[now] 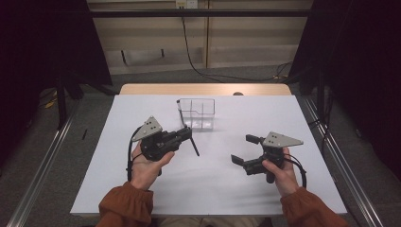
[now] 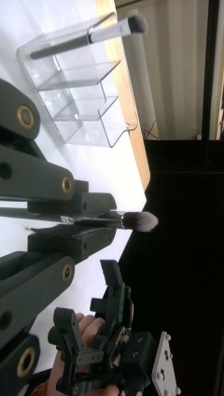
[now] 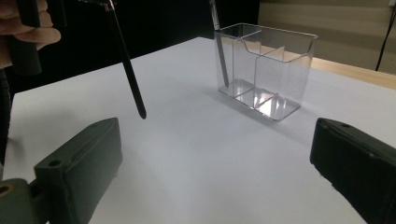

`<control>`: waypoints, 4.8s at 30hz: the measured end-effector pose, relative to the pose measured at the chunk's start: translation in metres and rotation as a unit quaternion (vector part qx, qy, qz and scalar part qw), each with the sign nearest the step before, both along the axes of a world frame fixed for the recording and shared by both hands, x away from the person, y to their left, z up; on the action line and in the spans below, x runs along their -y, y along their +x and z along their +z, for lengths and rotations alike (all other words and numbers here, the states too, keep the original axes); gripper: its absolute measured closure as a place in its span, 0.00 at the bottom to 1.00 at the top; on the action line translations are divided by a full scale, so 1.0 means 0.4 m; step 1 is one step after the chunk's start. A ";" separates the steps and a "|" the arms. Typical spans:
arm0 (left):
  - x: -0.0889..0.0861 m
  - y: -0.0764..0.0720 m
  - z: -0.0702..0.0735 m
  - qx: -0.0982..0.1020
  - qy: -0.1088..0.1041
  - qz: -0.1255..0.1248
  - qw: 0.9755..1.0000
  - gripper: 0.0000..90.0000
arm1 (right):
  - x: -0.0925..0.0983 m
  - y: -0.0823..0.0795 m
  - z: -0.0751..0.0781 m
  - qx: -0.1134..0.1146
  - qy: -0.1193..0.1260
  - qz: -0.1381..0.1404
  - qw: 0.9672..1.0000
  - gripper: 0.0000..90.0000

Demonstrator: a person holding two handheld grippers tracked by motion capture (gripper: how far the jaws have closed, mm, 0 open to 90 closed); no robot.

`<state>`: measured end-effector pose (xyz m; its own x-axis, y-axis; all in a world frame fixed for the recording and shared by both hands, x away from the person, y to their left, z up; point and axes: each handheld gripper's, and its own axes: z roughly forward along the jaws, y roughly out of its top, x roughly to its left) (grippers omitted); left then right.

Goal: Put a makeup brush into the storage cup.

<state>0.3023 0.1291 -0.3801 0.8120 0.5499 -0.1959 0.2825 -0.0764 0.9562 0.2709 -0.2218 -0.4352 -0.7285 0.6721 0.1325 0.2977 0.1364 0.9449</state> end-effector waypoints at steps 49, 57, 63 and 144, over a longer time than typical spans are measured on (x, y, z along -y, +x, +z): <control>-0.055 0.112 0.047 0.024 0.014 0.085 0.996 0.93 | 0.119 -0.109 -0.029 0.030 0.005 -0.071 0.997 0.02; -0.033 0.148 0.066 0.040 0.010 0.094 0.995 0.93 | 0.119 -0.109 -0.030 0.030 0.006 -0.068 0.997 0.02; -0.023 0.179 0.071 0.043 0.013 0.105 0.993 0.93 | 0.119 -0.109 -0.030 0.030 0.007 -0.066 0.997 0.02; 0.065 0.294 0.004 0.026 0.073 0.105 0.991 0.90 | 0.118 -0.111 -0.033 0.026 0.005 -0.060 0.998 0.02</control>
